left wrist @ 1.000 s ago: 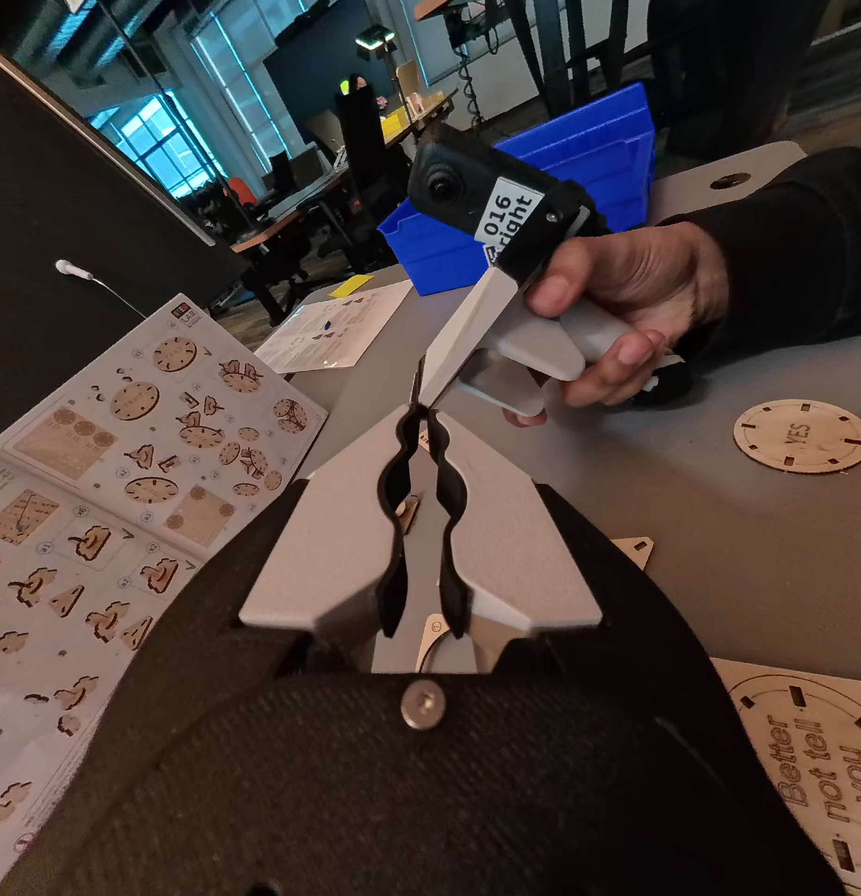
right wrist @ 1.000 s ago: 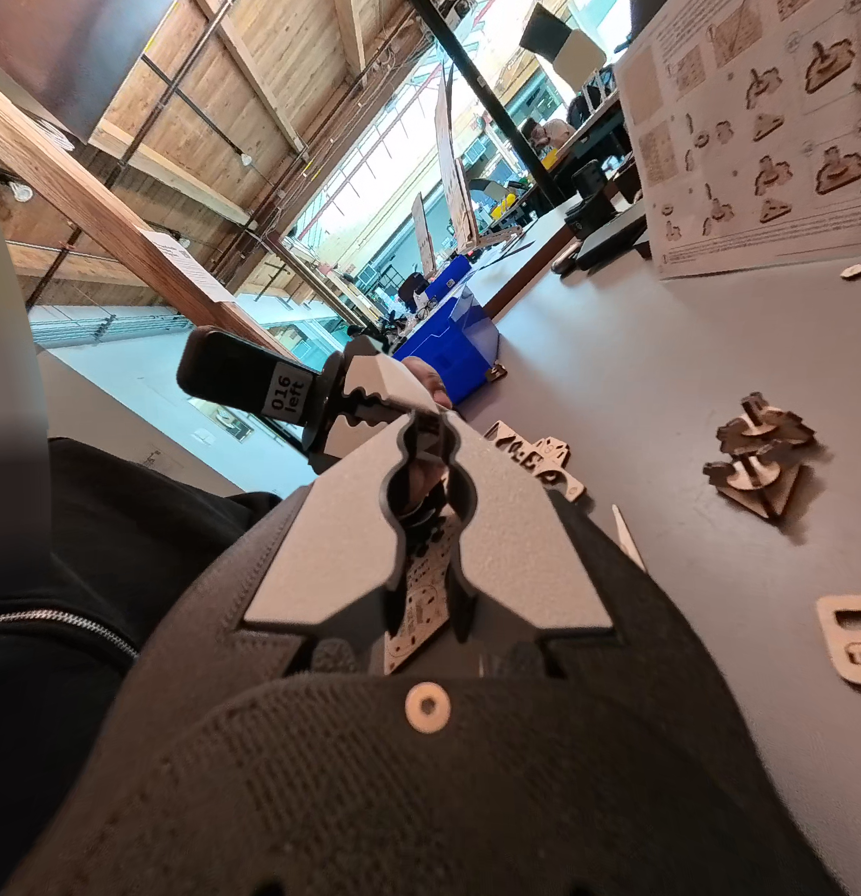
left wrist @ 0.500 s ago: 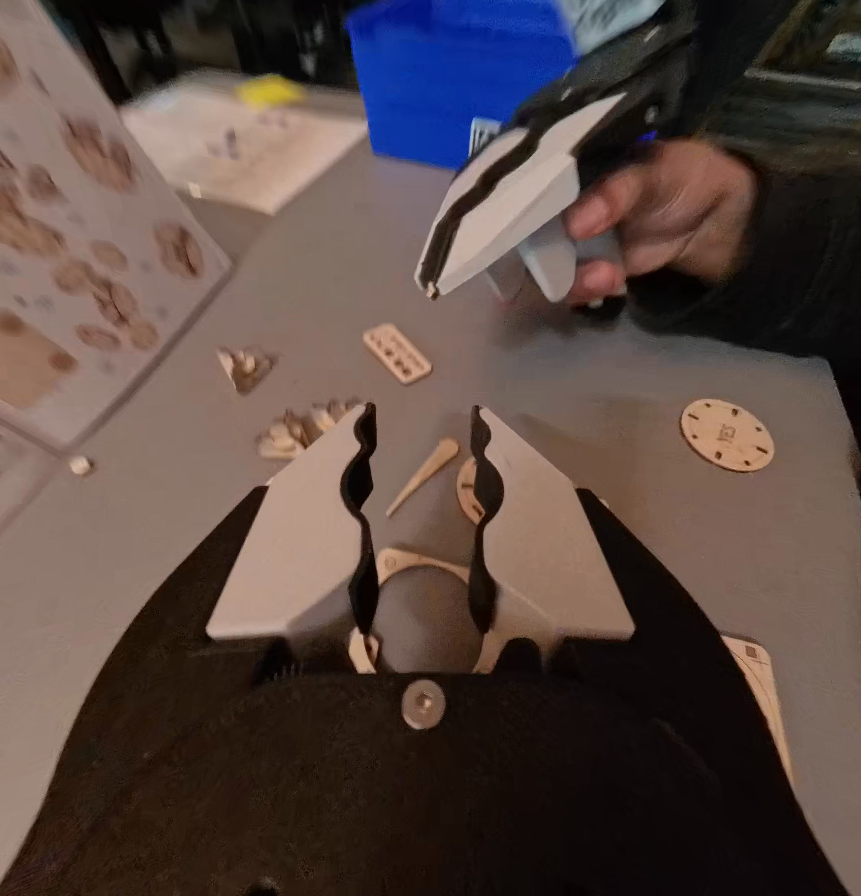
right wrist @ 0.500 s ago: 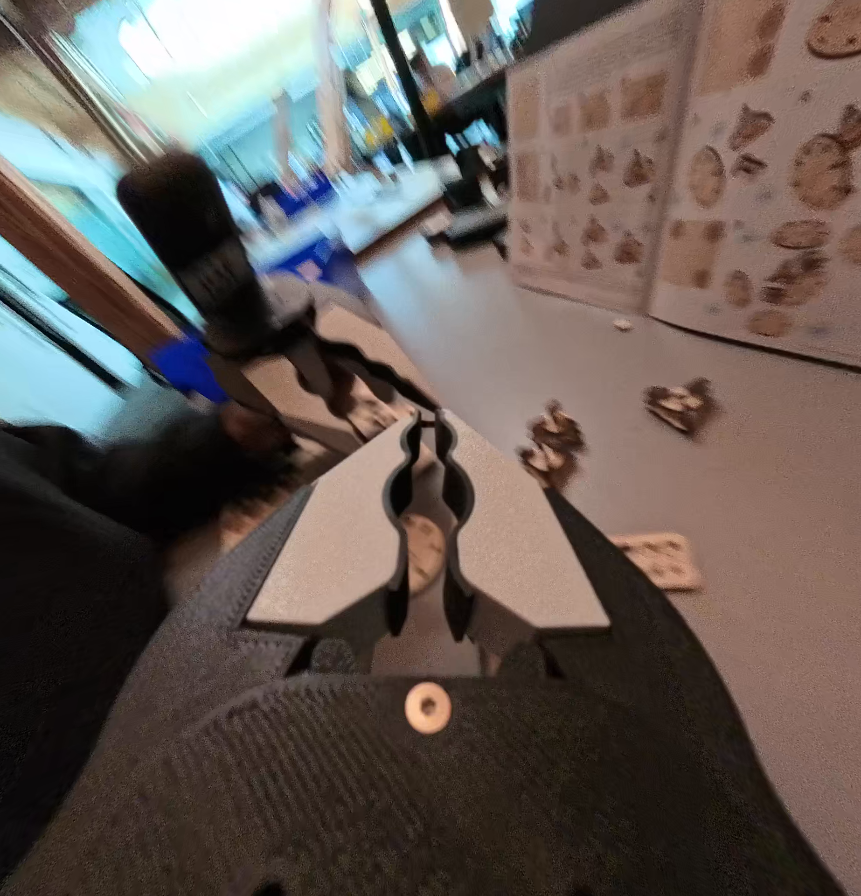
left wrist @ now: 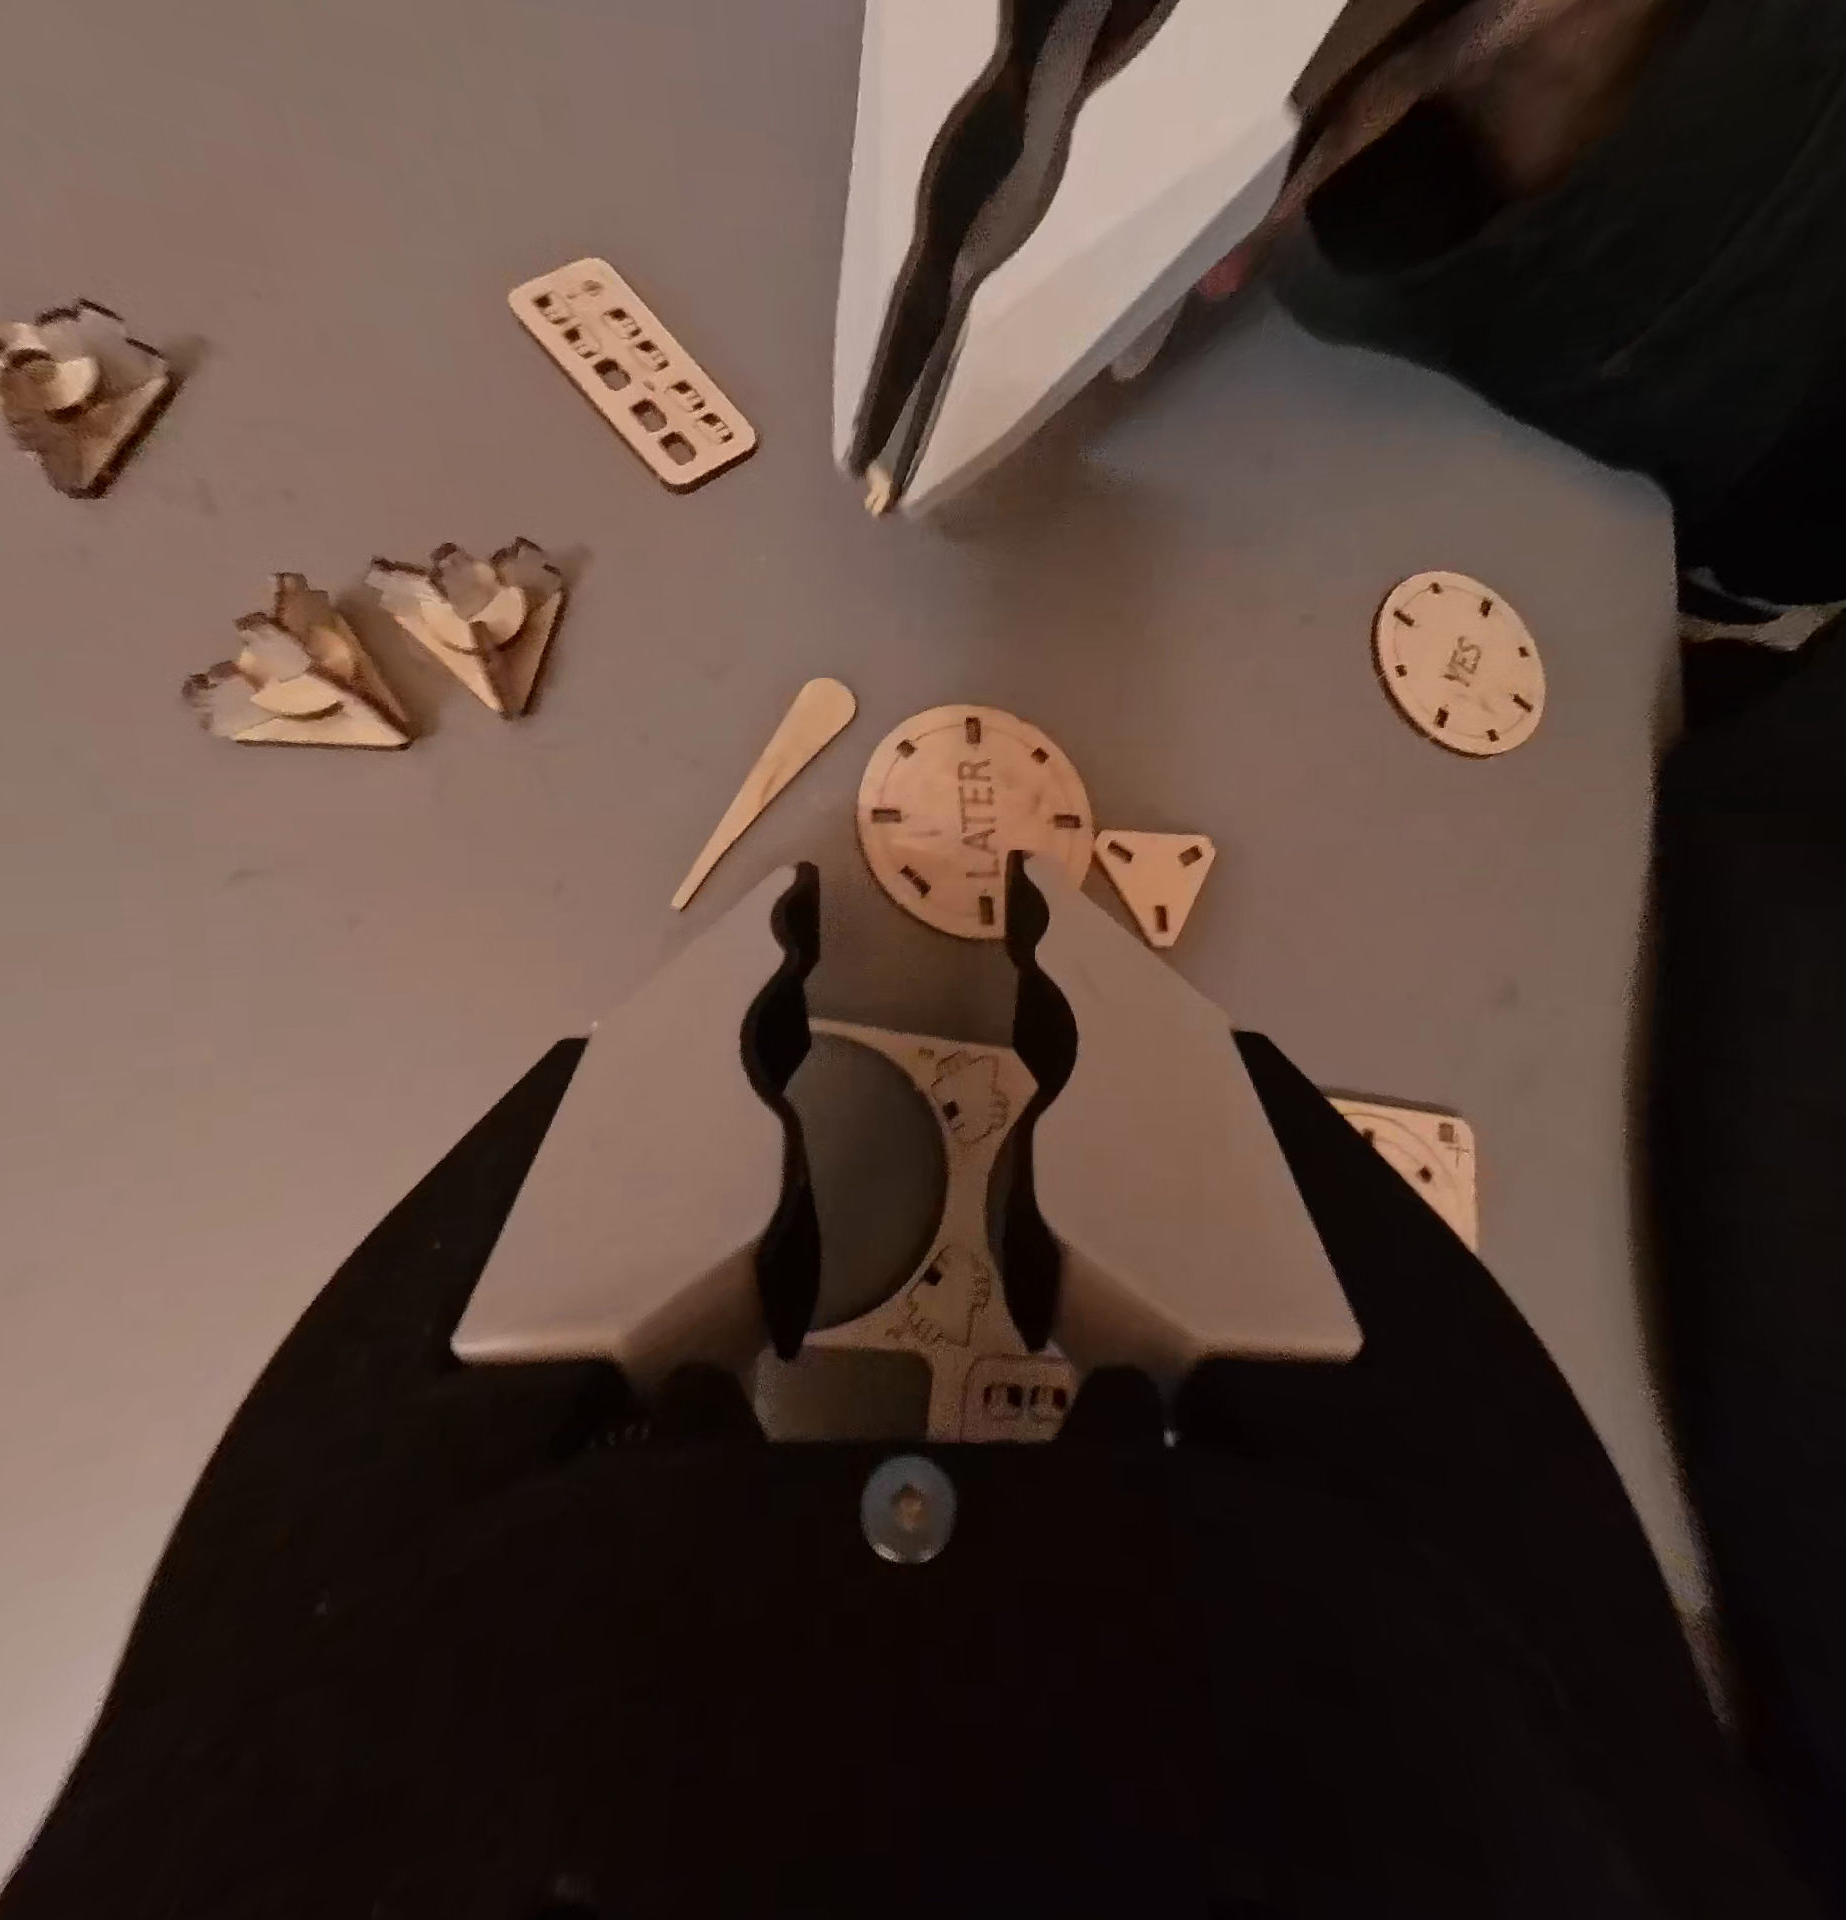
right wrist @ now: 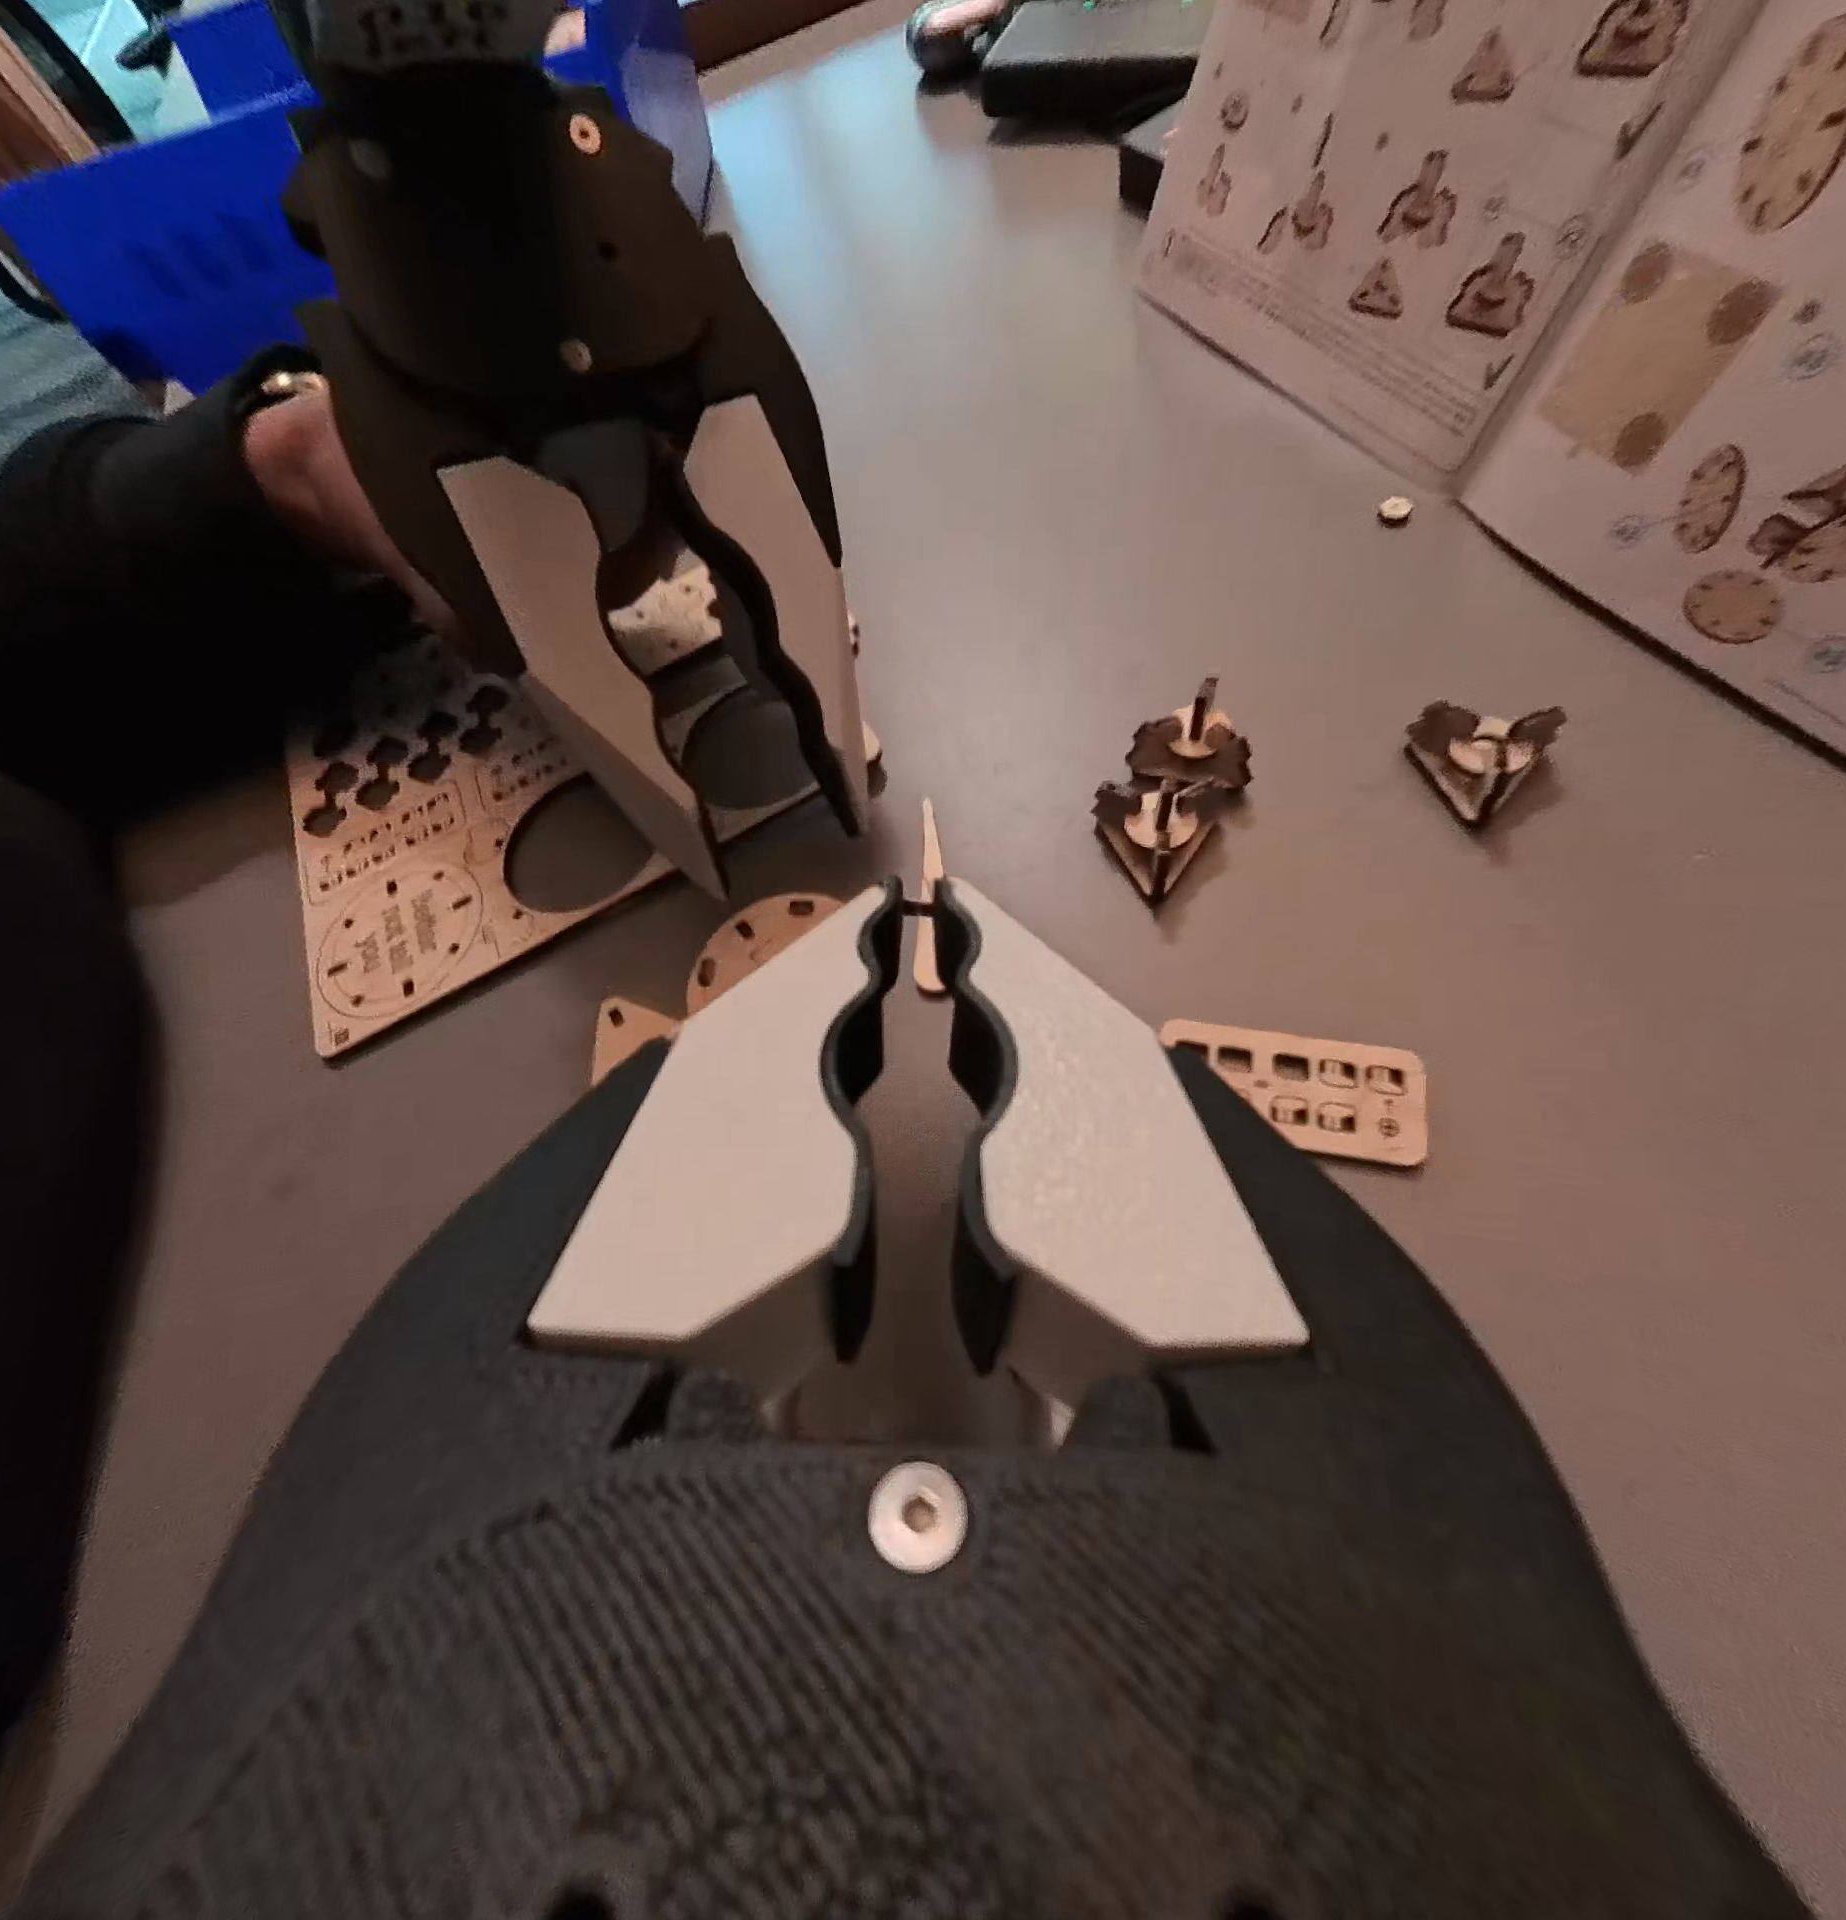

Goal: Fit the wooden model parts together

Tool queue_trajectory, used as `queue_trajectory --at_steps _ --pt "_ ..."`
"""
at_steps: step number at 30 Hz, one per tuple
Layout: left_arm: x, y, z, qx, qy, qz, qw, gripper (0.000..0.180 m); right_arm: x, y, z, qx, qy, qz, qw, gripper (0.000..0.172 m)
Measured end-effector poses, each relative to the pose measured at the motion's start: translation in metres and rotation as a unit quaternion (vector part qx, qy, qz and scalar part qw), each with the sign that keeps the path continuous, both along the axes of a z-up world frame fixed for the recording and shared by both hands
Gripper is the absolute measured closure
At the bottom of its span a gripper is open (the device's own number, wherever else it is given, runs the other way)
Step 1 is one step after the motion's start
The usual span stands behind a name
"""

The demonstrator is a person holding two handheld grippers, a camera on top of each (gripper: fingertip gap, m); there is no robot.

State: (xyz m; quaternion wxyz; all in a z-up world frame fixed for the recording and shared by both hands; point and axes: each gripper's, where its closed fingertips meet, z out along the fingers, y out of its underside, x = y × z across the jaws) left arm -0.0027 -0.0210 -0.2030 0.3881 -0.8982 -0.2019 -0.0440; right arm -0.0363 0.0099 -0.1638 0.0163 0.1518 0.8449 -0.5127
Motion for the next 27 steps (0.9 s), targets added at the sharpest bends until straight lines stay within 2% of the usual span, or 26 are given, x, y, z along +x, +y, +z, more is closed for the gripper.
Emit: queue_trajectory --at_steps 2,6,9,11,14,16,20,27 --pt "-0.009 -0.010 0.003 -0.008 0.026 0.020 0.999 0.144 0.000 0.000 0.012 -0.019 0.014 -0.008 1.000 0.167" --pt "-0.015 -0.016 0.021 0.033 0.043 0.036 0.998 0.140 0.005 0.003 0.036 -0.033 0.085 -0.021 0.996 0.167" --pt "-0.006 -0.016 0.026 0.032 0.027 0.048 0.998 0.128 0.010 0.007 0.052 -0.043 0.152 -0.029 0.987 0.167" --pt "0.005 -0.007 0.029 0.034 0.023 0.059 0.997 0.118 0.018 0.010 0.055 -0.059 0.165 -0.019 0.984 0.167" --pt "0.015 0.006 0.018 -0.001 0.046 0.081 0.996 0.112 0.022 0.013 0.046 -0.064 0.101 -0.006 0.993 0.167" --pt "0.021 0.012 0.005 -0.031 0.043 0.088 0.995 0.112 0.023 0.015 0.051 -0.088 0.065 -0.008 0.994 0.167" --pt "0.024 0.022 -0.002 -0.033 0.043 0.087 0.995 0.123 0.029 0.015 0.065 -0.142 0.046 -0.002 0.989 0.168" --pt "0.019 0.012 -0.008 -0.048 0.071 0.090 0.992 0.128 0.026 0.020 0.072 -0.210 -0.025 -0.017 0.977 0.168"
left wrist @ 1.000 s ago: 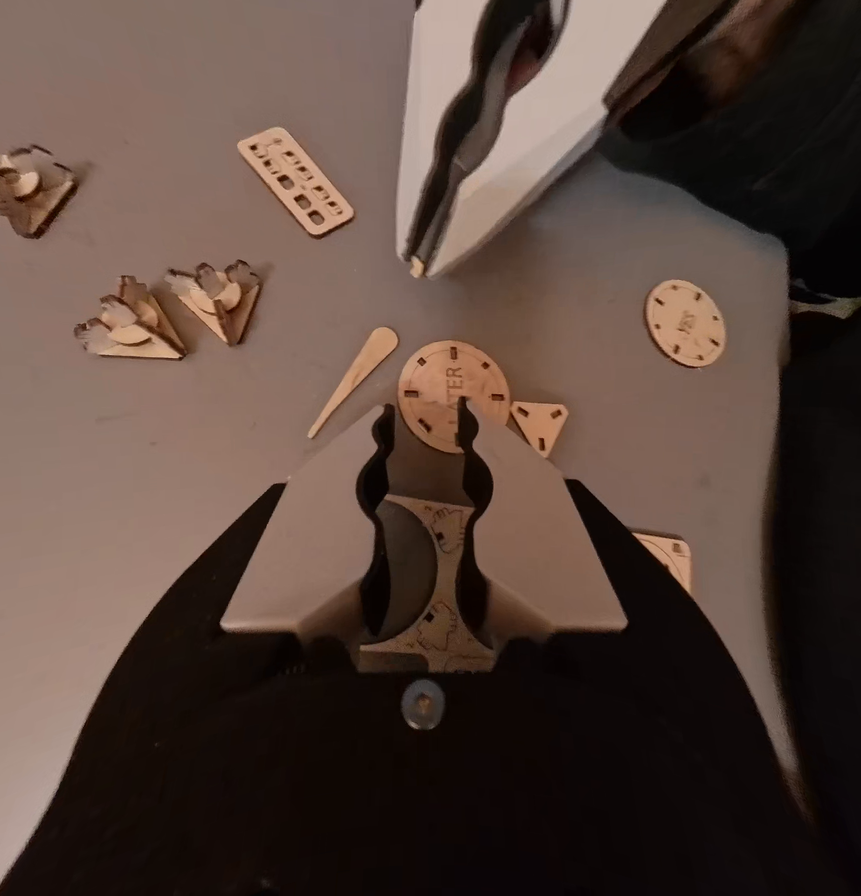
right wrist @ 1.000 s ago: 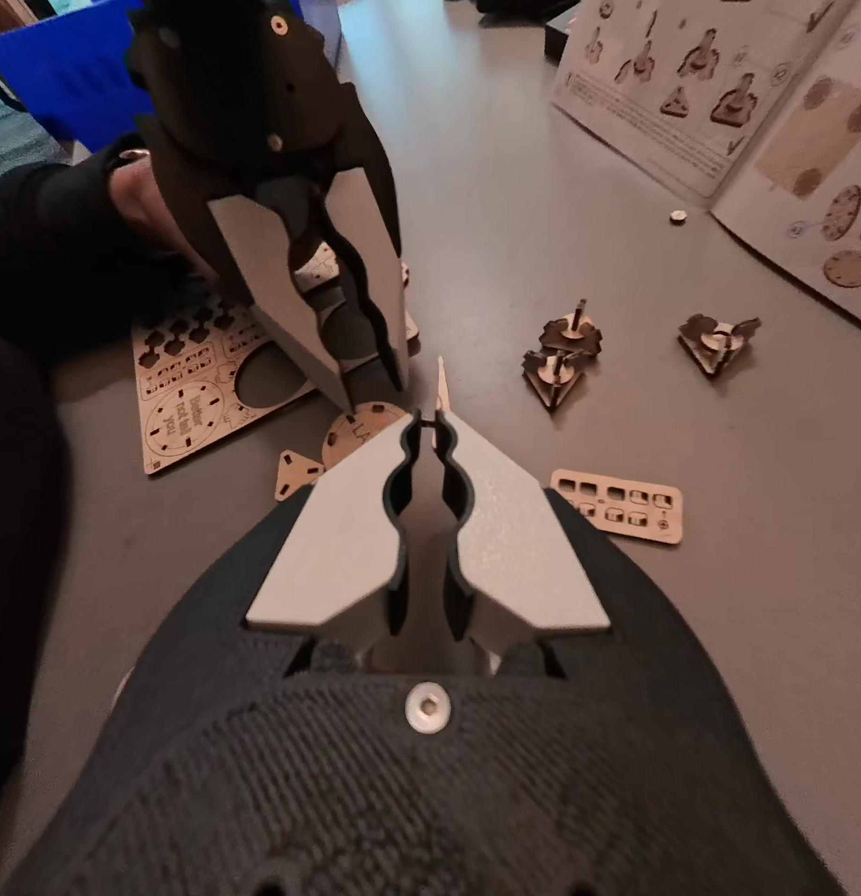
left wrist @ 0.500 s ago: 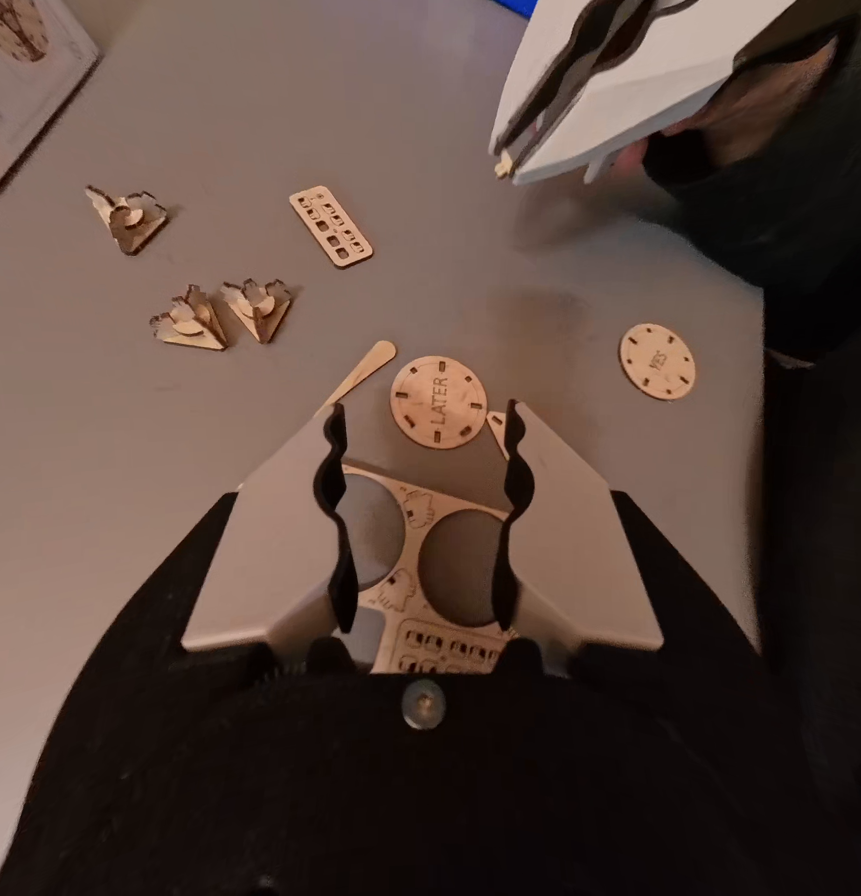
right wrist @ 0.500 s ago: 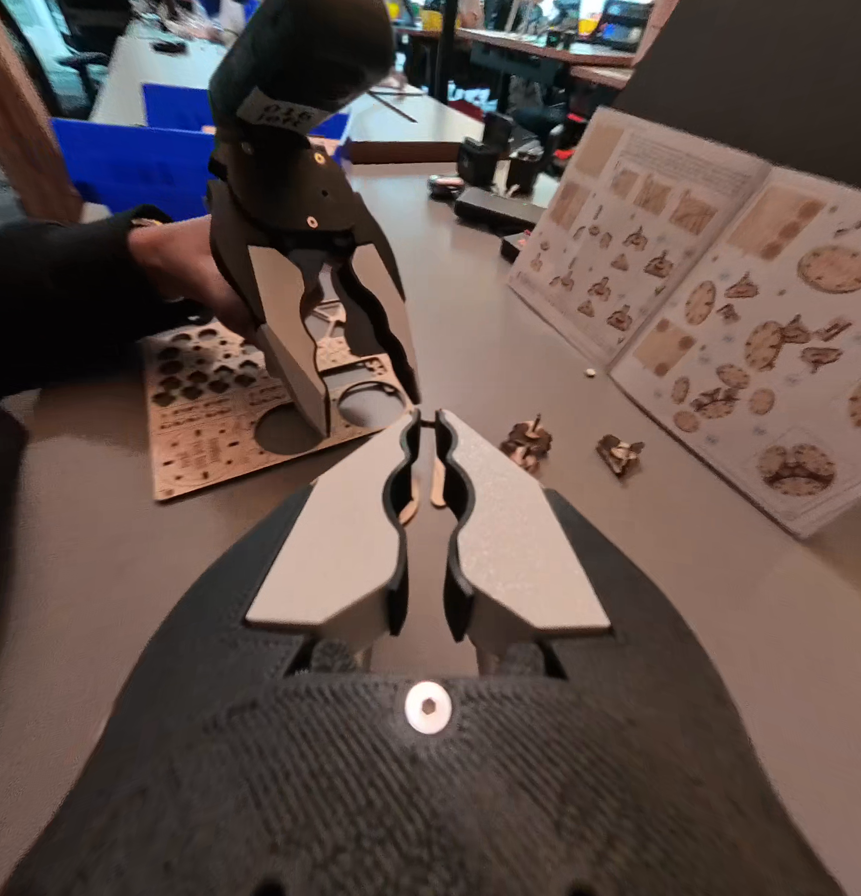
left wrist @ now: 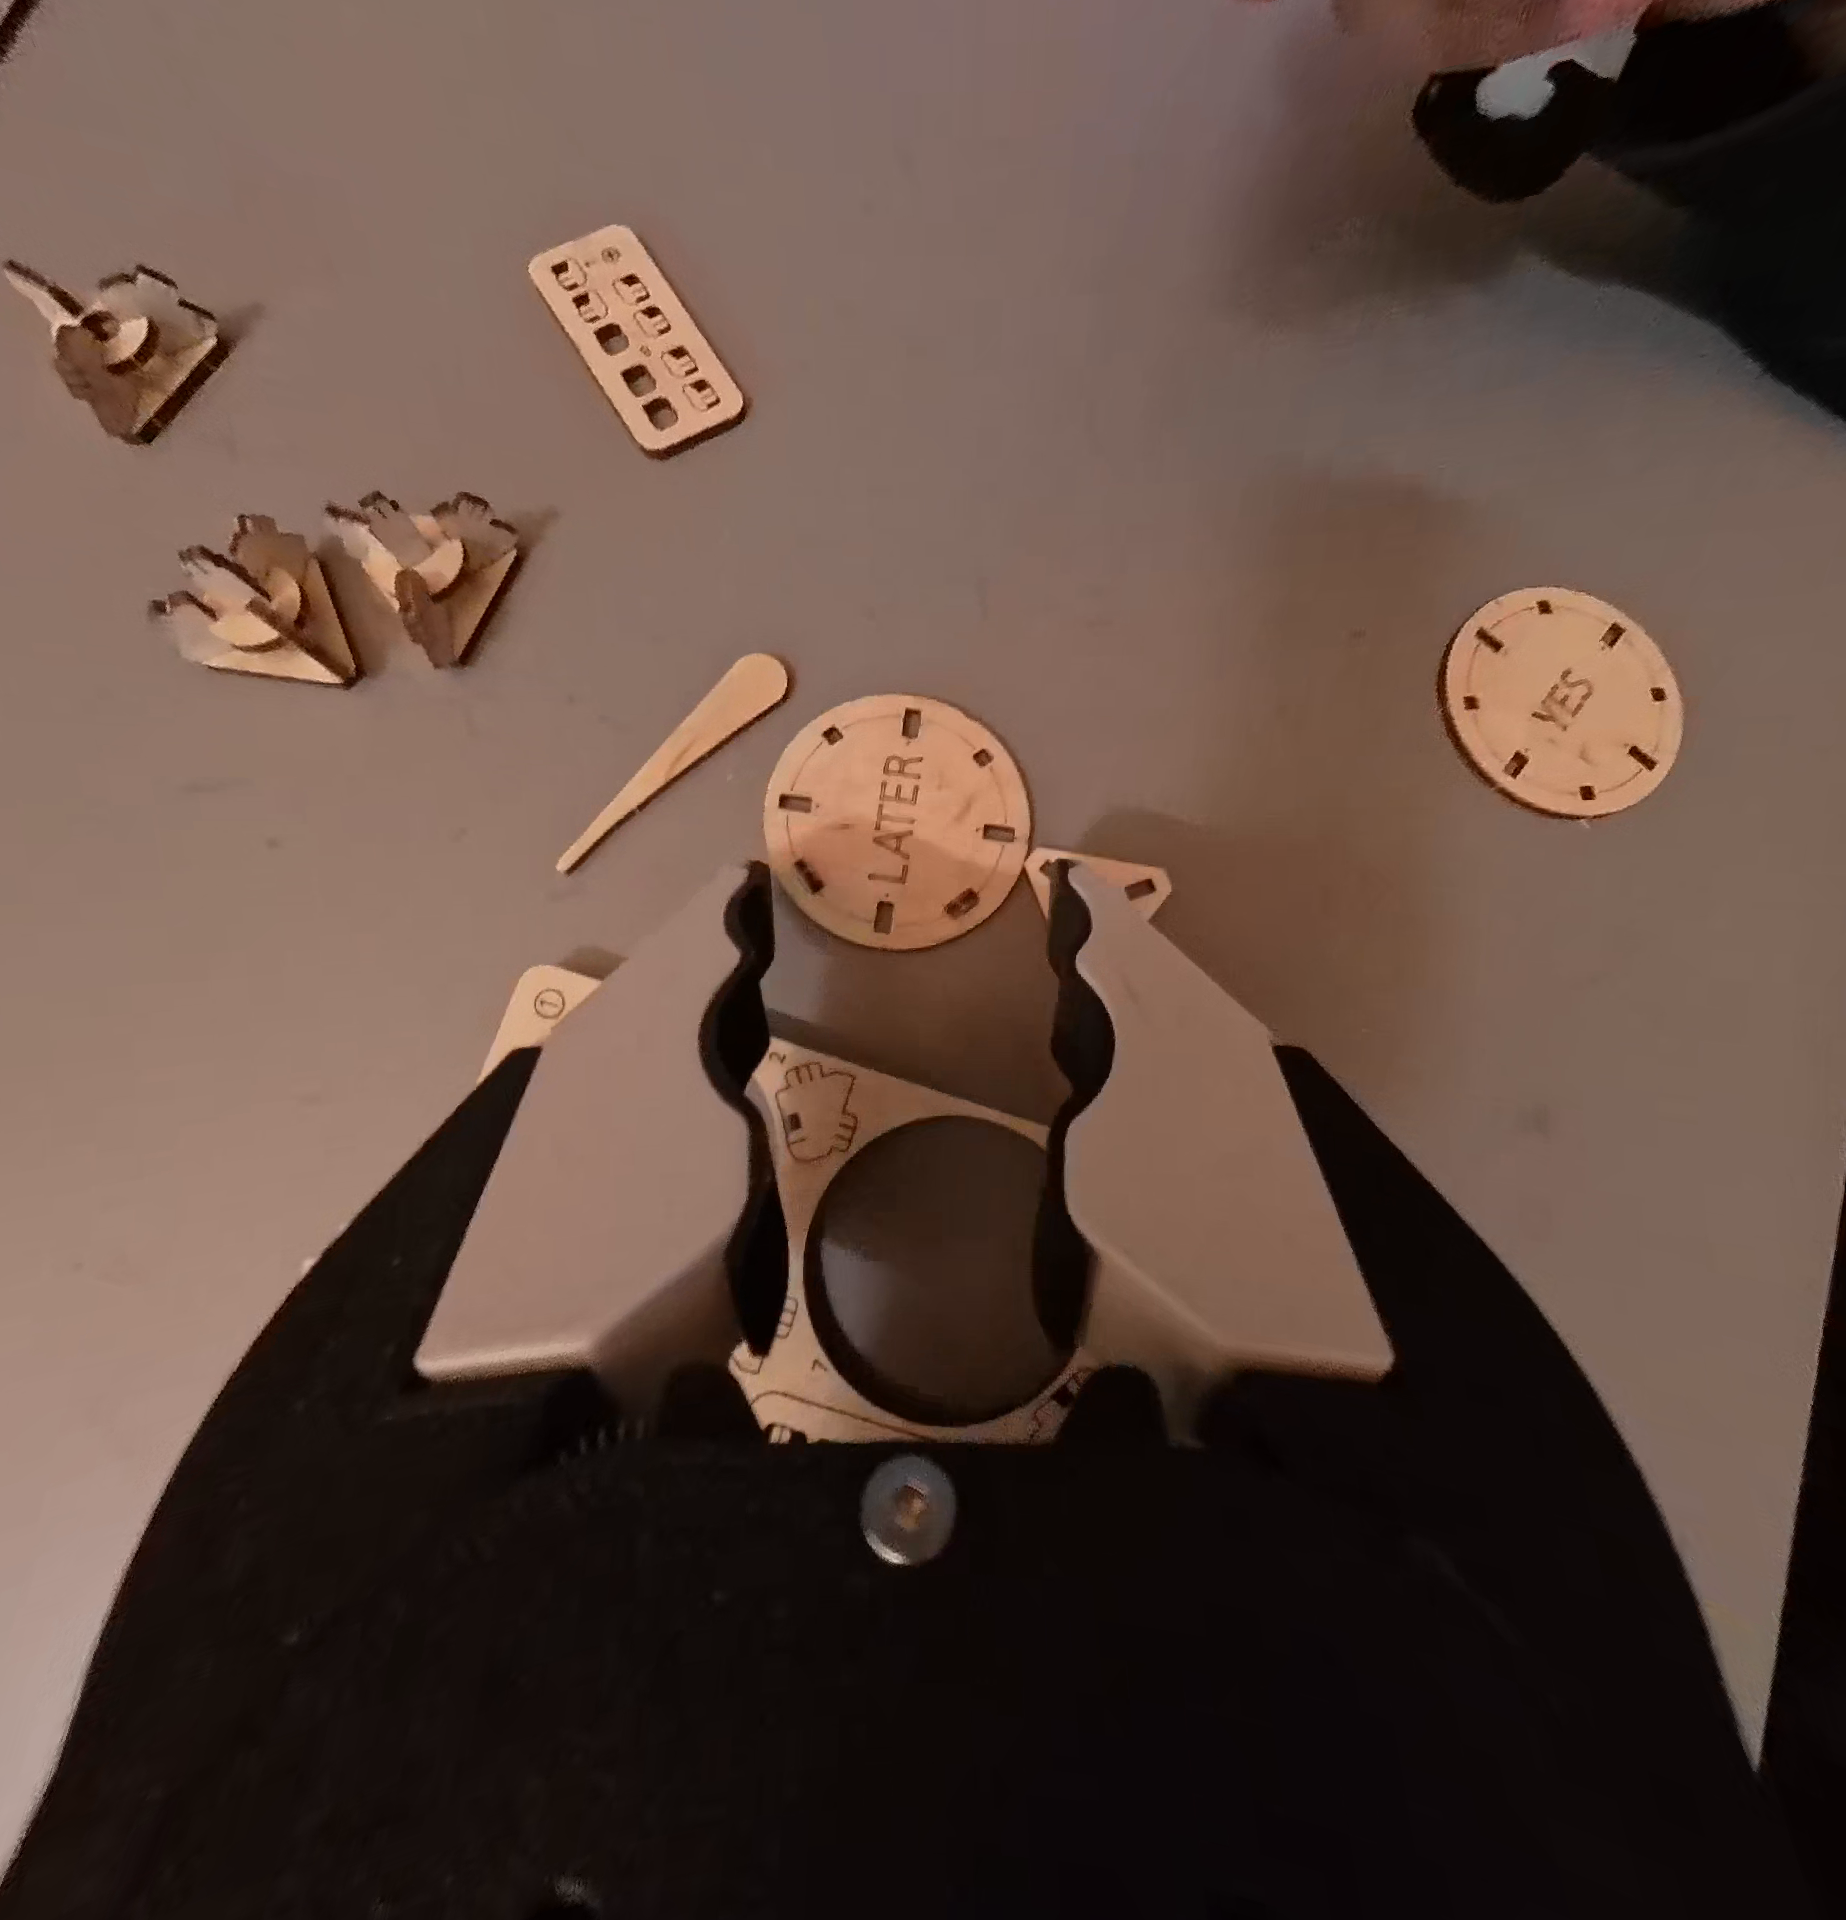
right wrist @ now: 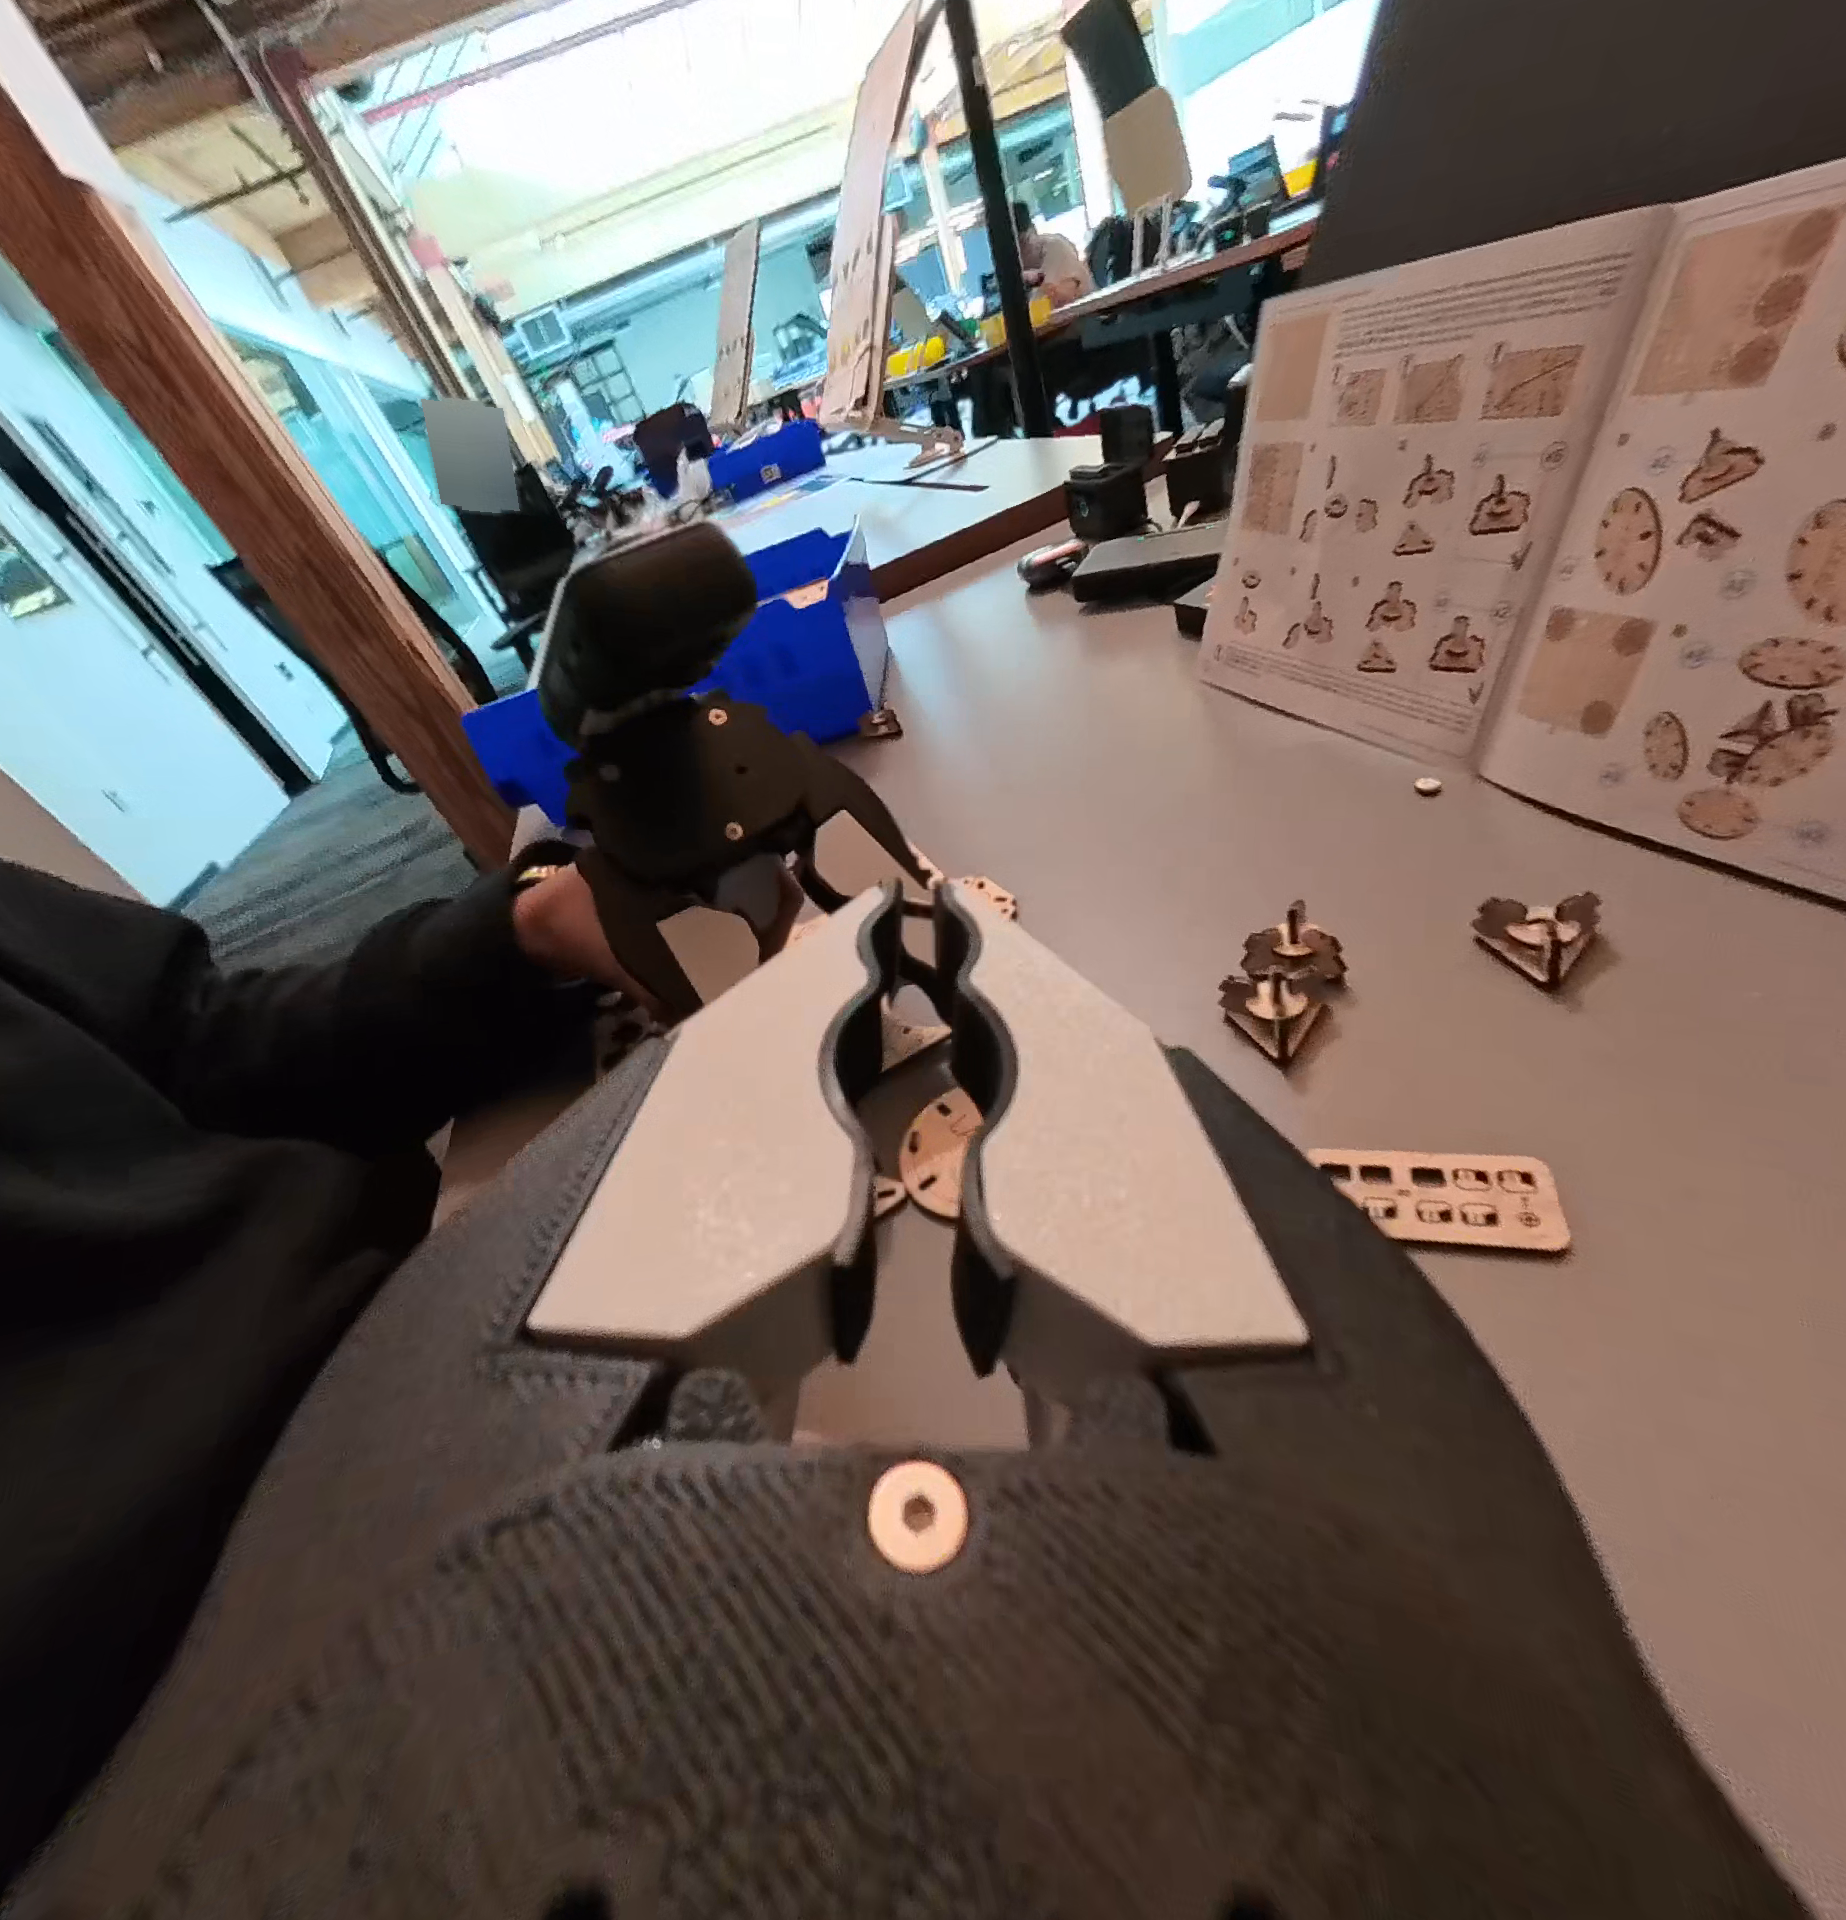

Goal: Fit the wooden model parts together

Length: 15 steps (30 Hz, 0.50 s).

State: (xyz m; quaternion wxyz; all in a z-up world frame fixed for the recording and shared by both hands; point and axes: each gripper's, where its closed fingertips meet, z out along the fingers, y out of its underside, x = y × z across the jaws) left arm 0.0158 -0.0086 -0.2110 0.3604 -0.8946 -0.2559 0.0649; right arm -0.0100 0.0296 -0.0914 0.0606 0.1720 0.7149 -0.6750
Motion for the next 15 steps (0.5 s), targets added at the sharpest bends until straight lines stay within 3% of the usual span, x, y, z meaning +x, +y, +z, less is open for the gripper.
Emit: queue_trajectory --at_steps 4,15 --pt "-0.001 -0.002 0.003 0.027 0.010 0.001 1.000 0.138 -0.007 0.005 0.001 -0.010 -0.009 -0.018 1.000 0.168" --pt "-0.013 -0.012 0.024 0.130 0.009 0.037 0.991 0.142 -0.012 0.008 0.006 -0.024 -0.001 -0.041 0.999 0.168"
